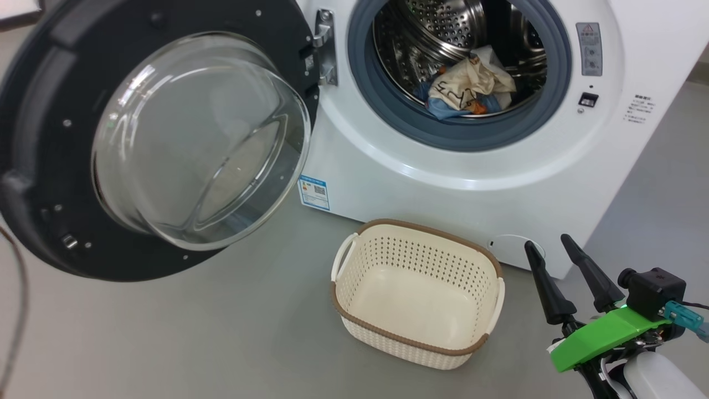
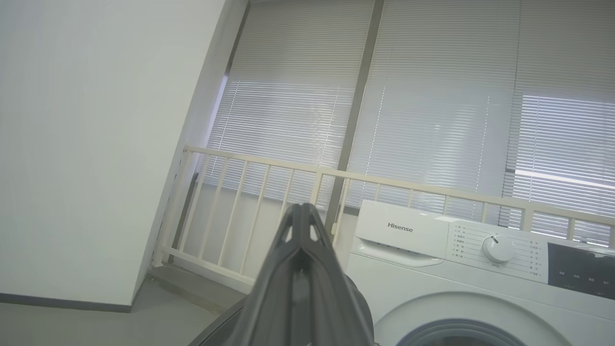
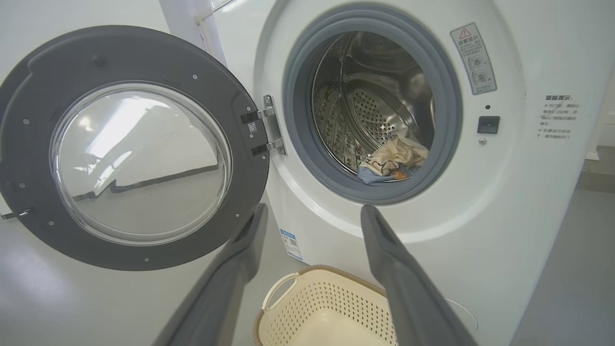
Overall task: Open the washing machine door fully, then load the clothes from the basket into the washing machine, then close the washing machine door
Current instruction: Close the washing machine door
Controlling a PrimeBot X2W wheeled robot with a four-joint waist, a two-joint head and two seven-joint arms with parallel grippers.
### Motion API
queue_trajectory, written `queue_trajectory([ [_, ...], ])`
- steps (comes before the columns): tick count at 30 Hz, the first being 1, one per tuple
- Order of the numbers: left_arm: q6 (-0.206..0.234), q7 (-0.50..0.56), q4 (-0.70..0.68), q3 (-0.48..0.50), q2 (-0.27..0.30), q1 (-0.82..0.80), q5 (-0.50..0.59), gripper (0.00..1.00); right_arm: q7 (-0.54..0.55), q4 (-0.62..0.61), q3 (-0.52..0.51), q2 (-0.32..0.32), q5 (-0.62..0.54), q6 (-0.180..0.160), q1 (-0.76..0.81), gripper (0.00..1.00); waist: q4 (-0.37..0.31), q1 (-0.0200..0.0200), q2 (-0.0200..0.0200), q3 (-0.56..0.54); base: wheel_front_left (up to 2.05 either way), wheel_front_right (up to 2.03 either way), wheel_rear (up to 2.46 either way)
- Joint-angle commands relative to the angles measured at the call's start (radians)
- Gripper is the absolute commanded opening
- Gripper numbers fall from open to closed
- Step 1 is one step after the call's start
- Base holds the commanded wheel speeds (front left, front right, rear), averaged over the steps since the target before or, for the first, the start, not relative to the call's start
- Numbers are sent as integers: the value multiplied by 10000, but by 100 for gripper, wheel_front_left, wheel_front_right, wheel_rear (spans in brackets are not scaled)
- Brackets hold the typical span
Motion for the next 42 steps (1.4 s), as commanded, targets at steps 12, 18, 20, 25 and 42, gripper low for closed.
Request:
queue_trajectory([
  [12,-264,1512,4590,3224,1404,-3144,-4333,0,-82,-168,378,-867,-114,44,-629,100,-1094,0,-1,907,0,0,0],
  [18,-184,1607,7474,4387,2121,-3648,-5288,0,-82,-219,548,-1128,-116,44,-953,100,-1551,0,-1,1303,0,0,0],
  [20,-191,1608,7874,4499,2263,-3669,-5349,0,-82,-214,570,-1166,-132,44,-1006,100,-1632,0,-1,1360,0,0,0],
  [25,-351,1978,9440,4842,2734,-3790,-5722,0,-82,-247,584,-1379,-129,44,-1137,100,-1938,0,-1,1637,0,0,0],
  [42,-558,3682,12156,4806,3094,-4104,-6061,0,-82,-366,546,-1700,-157,44,-1163,100,-2224,0,-1,1924,0,0,0],
])
